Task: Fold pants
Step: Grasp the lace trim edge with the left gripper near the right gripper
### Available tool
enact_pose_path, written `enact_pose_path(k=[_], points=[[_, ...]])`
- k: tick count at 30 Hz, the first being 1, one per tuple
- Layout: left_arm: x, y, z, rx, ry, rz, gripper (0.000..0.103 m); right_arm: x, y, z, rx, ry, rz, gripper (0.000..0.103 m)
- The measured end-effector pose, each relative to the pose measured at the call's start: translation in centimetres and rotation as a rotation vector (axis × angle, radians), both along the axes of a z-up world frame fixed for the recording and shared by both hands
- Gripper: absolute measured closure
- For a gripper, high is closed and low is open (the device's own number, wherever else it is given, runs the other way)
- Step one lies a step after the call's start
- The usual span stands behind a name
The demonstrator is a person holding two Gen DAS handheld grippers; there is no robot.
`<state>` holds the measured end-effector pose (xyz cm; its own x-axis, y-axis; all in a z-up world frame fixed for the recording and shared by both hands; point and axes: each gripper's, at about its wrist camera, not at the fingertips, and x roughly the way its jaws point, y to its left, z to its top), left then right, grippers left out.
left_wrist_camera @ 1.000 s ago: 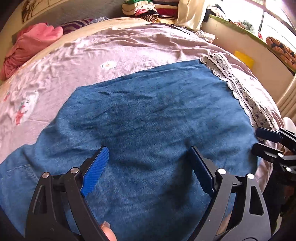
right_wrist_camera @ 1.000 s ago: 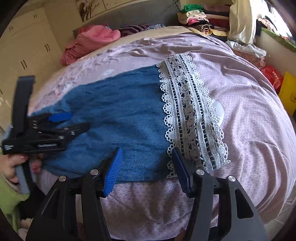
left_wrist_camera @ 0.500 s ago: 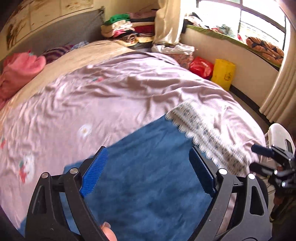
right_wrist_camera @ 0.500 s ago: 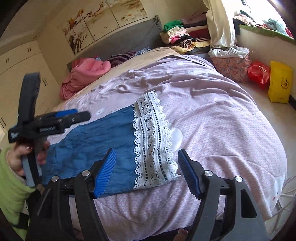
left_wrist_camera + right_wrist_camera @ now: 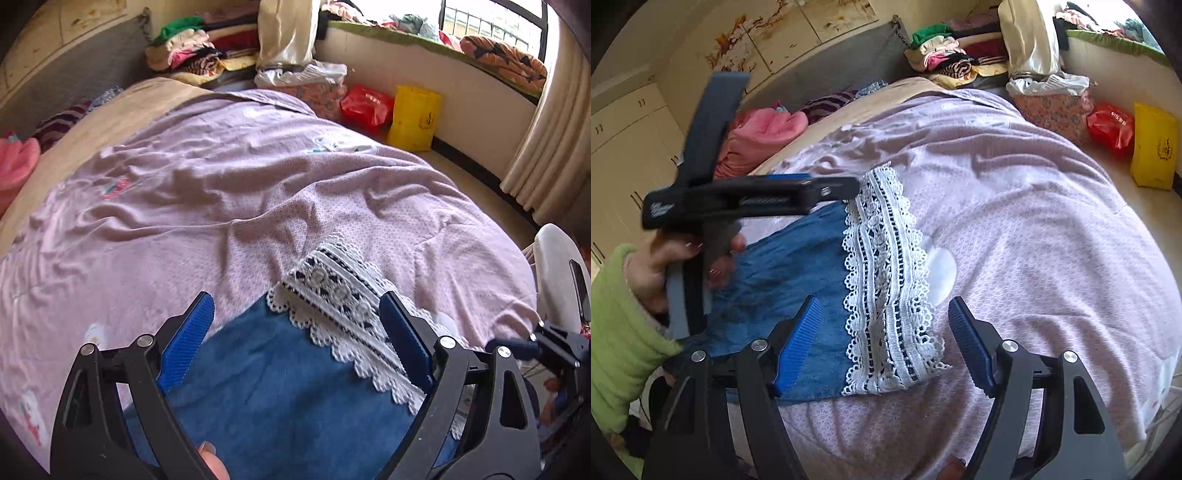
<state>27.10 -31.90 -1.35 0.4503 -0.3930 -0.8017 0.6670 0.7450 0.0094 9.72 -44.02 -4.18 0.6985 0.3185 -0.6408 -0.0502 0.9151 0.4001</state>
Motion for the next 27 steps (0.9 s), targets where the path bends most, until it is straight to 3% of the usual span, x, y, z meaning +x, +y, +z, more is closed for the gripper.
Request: enact_pose_path(k=[9,15,18,21,27], points=[[1.8,-0.7,-1.9,-0.064,0.089,-0.045,0.02,1.0,0.2,-0.9,0.002,0.025,0.017,0.033],[3.1,-1.6,-3.2,-0.055,0.179,-0.096,0.039,1.8,0.4,-1.4,0.003,0.04,0.034,0.033],[3.4,-1.8,-3.8,-0.043,0.201,-0.112,0.042,2.4,0.3,-2.2,0.024,0.064,0.044,0.033],[3.5,-1.7,-4.1,-0.041,0.212,-0.112,0.042,2.5,0.2,-2.4,0.053,0.071,0.061,0.048],[2.9,-1.6,-4.2,-0.038,0.204,-0.131,0.042,2.6,-0.2,-2.7,0.118,0.07,0.084,0.054]])
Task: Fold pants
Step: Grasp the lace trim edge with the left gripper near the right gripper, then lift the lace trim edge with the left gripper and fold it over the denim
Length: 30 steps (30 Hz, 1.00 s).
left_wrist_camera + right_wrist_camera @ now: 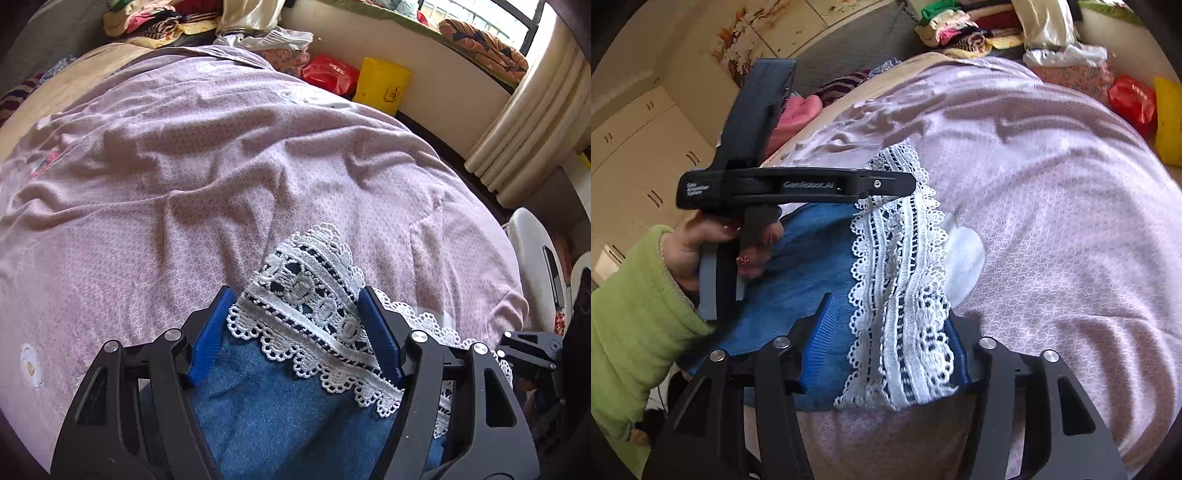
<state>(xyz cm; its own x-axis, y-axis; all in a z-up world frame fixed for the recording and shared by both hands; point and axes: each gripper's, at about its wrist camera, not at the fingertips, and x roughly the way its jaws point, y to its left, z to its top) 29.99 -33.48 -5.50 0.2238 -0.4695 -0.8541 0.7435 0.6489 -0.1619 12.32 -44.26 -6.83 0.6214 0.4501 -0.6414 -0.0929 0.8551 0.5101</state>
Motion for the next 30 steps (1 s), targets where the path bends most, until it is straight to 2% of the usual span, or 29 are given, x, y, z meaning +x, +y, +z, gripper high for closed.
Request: enact_pose_path(k=[2,3,5,6,9,13,18,26,28,30], points=[[0.1,0.0,-0.1,-0.005,0.011,0.01,0.045,0.2,-0.1,-0.2,0.024,0.004,0.002,0.064],[0.1,0.1,-0.1,-0.005,0.013,0.018,0.056,0.2,-0.3,-0.3,0.034,0.007,-0.003,0.067],[-0.1,0.3,0.3,-0.019,0.008,0.041,0.07,0.2,-0.4,0.0,0.05,-0.003,0.0,0.081],[-0.2,0.6,0.6,-0.034,0.012,0.047,0.076,0.1,-0.4,0.2,0.049,-0.008,-0.002,0.081],[-0.1,1.6,0.9,-0.086,0.049,0.059,0.083,-0.4,0.3,1.1,0.028,-0.031,0.001,0.081],[-0.2,3.4,1.7,-0.181,0.08,0.08,0.084,-0.8,1.4,2.6,0.018,-0.07,0.016,0.084],[-1.1,6.0,3.9,-0.296,0.047,0.082,0.084,-1.5,3.8,4.9,-0.03,-0.124,0.05,0.084],[-2.8,13.6,6.7,-0.477,0.024,0.145,0.084,-2.2,9.9,8.6,-0.108,-0.221,0.162,0.084],[-3.2,15.8,6.7,-0.503,0.033,0.174,0.084,-2.2,12.2,8.9,-0.118,-0.237,0.215,0.084],[-3.3,17.6,6.5,-0.494,0.028,0.201,0.084,-1.9,14.7,8.4,-0.168,-0.238,0.26,0.084]])
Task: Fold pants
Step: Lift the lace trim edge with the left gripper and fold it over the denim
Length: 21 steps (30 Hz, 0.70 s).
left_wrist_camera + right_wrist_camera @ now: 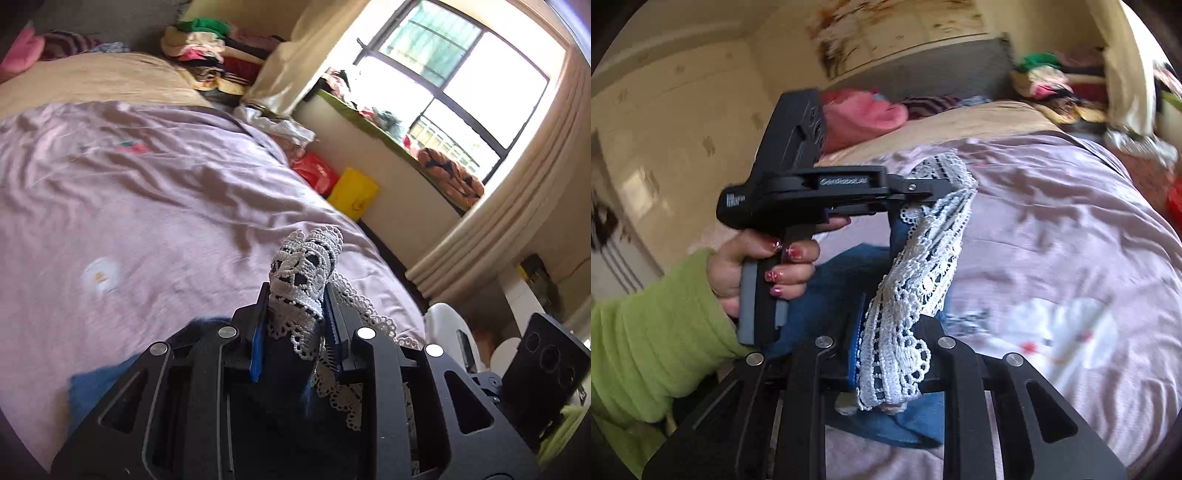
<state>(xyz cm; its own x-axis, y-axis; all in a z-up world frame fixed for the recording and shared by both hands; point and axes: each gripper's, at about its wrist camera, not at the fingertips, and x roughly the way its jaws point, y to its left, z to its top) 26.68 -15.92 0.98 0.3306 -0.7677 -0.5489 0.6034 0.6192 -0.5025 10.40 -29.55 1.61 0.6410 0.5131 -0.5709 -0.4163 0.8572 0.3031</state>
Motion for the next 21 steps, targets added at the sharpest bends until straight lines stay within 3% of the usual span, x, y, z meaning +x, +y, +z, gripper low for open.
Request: enact_pose_path(k=[4,7,12,15,17,20,21], points=[[0.4,3.3,-2.1,0.028,0.108,0.1,0.072,0.6,4.3,-1.9,-0.115,0.014,0.049,0.084],[0.5,6.7,-3.3,-0.053,0.222,0.197,0.06,0.2,6.2,-3.2,-0.159,0.012,0.072,0.084],[-1.2,10.4,-3.5,-0.179,0.285,0.276,0.032,-0.3,8.7,-4.5,-0.197,0.008,0.141,0.082],[-2.0,11.6,-3.8,-0.211,0.307,0.302,0.022,-1.1,10.6,-4.9,-0.266,-0.034,0.198,0.082],[-2.3,11.7,-4.2,-0.214,0.327,0.309,0.022,-1.5,11.4,-5.3,-0.275,-0.037,0.222,0.082],[-2.4,11.1,-4.7,-0.151,0.323,0.324,0.026,-2.0,12.6,-5.9,-0.307,-0.055,0.239,0.082],[-2.5,10.9,-4.7,-0.142,0.318,0.315,0.043,-2.1,12.8,-5.9,-0.314,-0.063,0.24,0.082]])
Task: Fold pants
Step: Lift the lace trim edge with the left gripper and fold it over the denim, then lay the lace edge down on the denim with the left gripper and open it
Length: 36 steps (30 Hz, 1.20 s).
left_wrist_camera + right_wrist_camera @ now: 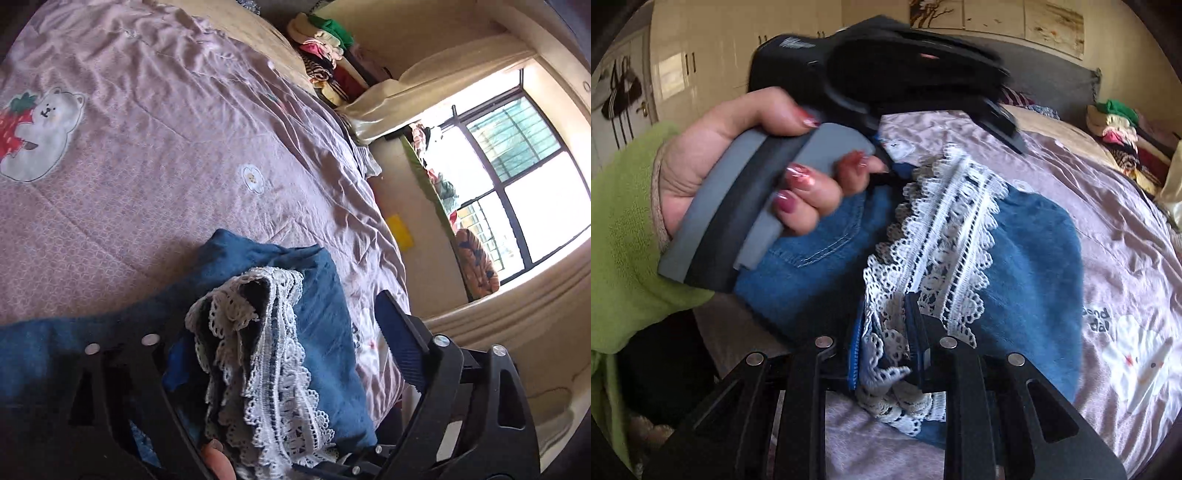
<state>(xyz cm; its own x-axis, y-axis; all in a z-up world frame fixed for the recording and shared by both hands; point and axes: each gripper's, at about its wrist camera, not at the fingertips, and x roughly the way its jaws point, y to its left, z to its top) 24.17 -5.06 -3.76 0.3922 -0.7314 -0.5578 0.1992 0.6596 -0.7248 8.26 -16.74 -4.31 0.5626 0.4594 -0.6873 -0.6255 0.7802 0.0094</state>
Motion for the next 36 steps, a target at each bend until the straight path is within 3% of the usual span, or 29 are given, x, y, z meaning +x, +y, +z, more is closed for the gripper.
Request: enact_pose_path(k=[1,2,3,6,7,8,9,14,20,25,30,33,36], points=[[0.0,-0.2,0.0,0.018,-0.001,-0.003,0.054,-0.1,0.1,0.0,-0.006,-0.008,-0.001,0.082],[0.2,-0.7,0.1,0.056,-0.002,-0.009,0.077,-0.1,0.2,0.2,-0.009,-0.021,-0.003,0.082],[0.3,-1.0,0.4,0.076,-0.011,-0.017,0.09,-0.7,0.5,0.5,-0.002,-0.029,-0.004,0.082],[0.6,-1.3,1.4,0.13,-0.072,-0.023,0.088,-0.9,0.5,0.8,0.012,-0.044,-0.012,0.079],[0.7,-1.4,1.5,0.162,-0.089,-0.02,0.088,-0.9,0.5,0.7,0.015,-0.038,-0.011,0.075],[1.0,-1.4,1.0,0.229,-0.088,-0.009,0.088,-0.9,0.5,0.5,0.026,-0.021,-0.004,0.069],[1.2,-1.2,0.4,0.247,-0.069,0.002,0.088,-1.0,0.6,0.4,0.035,-0.007,0.003,0.068],[1.4,1.3,-2.1,0.191,-0.003,0.042,0.087,-1.9,-0.1,0.2,0.078,0.066,0.033,0.054],[0.9,0.9,-1.4,0.233,-0.043,0.024,0.085,-1.8,-3.9,1.6,0.168,0.116,-0.032,0.047],[0.0,1.1,-0.3,0.237,-0.067,0.042,0.066,-1.4,-6.5,1.7,0.167,0.111,-0.123,0.047],[-1.8,2.1,1.2,0.278,-0.1,0.081,0.061,-3.1,-4.7,1.4,0.147,0.105,-0.017,0.049],[-3.6,2.5,2.4,0.302,-0.126,0.09,0.061,-3.6,-3.0,0.8,0.058,0.062,0.017,0.057],[-5.3,1.8,3.4,0.293,-0.155,0.041,0.061,-3.6,-1.5,-0.4,-0.023,0.059,0.041,0.08]])
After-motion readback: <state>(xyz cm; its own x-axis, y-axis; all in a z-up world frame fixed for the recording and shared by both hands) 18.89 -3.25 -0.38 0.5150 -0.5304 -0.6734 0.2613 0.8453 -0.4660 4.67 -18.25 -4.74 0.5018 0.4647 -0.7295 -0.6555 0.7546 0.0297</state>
